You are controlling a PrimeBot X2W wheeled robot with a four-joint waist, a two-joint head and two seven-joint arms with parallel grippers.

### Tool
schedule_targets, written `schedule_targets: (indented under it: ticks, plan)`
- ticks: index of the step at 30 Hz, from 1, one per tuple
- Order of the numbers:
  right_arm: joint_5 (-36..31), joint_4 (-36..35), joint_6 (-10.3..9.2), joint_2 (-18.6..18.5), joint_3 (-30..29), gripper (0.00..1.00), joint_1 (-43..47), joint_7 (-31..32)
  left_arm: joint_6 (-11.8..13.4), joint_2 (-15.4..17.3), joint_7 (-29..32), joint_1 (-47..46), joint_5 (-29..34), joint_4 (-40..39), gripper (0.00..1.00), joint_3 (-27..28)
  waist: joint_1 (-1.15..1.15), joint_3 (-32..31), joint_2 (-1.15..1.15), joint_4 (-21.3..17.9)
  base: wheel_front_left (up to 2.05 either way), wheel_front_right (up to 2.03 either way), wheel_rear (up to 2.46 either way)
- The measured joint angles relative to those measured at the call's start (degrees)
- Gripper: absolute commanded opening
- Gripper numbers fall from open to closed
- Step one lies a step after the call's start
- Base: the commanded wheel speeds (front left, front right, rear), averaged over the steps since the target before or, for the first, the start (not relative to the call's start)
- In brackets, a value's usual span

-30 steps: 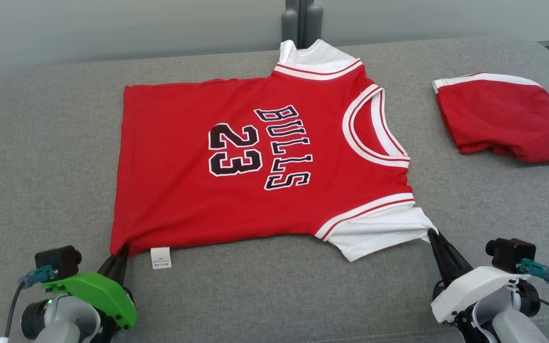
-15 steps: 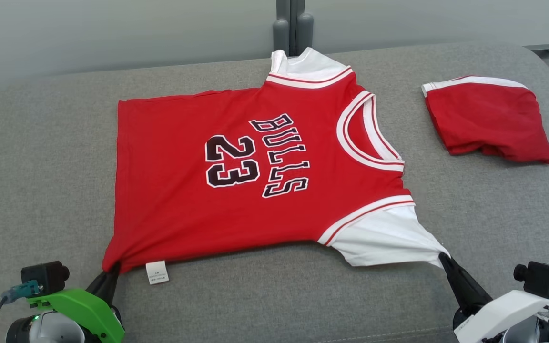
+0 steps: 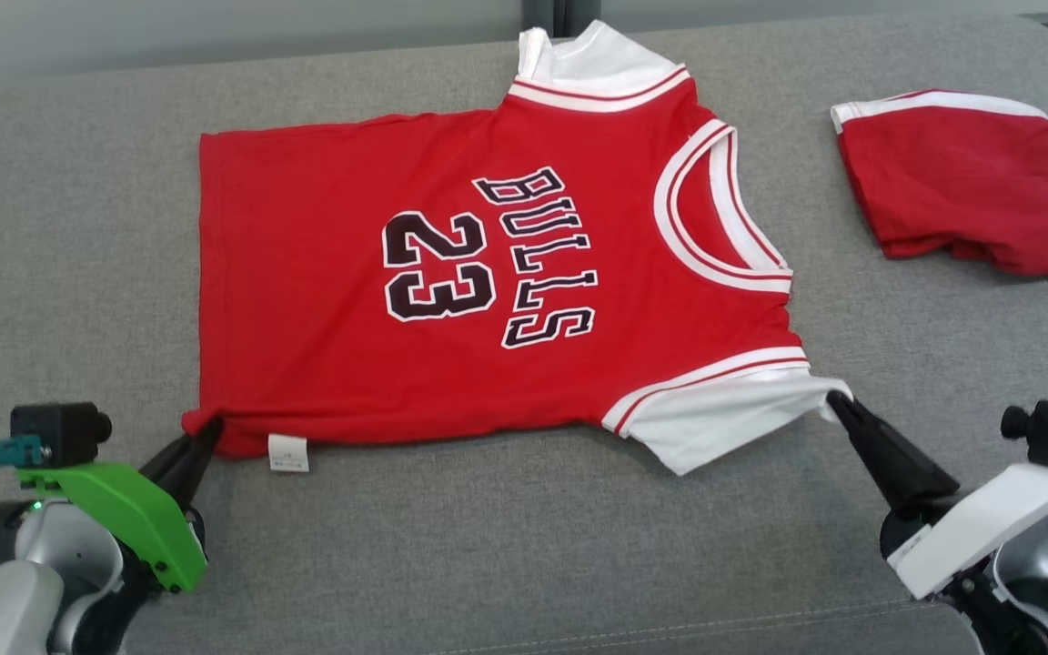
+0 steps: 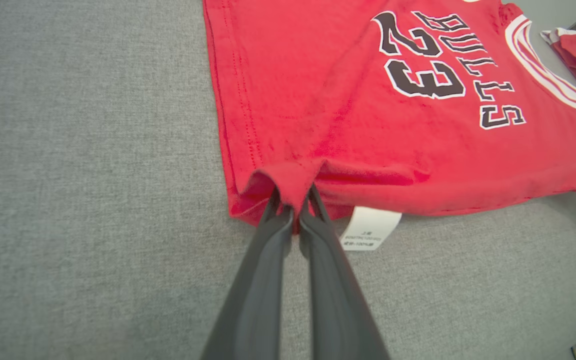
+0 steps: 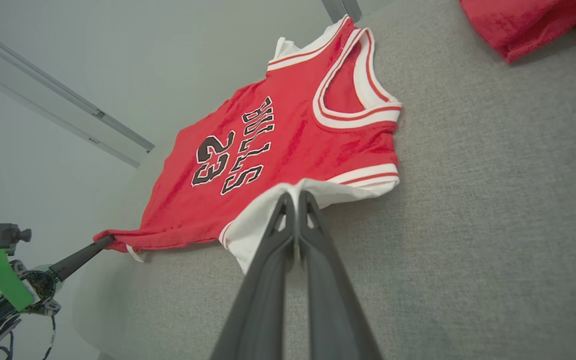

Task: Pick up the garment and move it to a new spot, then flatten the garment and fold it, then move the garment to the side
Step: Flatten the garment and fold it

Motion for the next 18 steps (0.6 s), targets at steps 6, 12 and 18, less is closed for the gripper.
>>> schedule_targets:
  ticks: [6,12,18]
  plan:
    - [3.25,-3.22,-0.07,-2.41,-1.27,0.0,-6.18,5.8,0.0,3.6,5.52,-3.86,-3.19,-4.35,0.0,1.21,0.0,4.12,0.0,0.34,0.0,0.0,0.0]
    - [4.15,-3.85,-2.03,-3.13,-3.03,0.0,-12.32,9.18,0.0,5.1,10.55,-6.98,-6.95,-7.11,0.0,3.14,0.0,8.55,0.0,0.55,0.0,0.0,0.0]
    - [4.41,-3.45,-4.1,-3.24,-3.77,0.0,-20.2,11.1,0.0,6.13,13.7,-10.11,-9.51,-9.36,0.0,4.77,0.0,13.11,0.0,0.57,0.0,0.0,0.0]
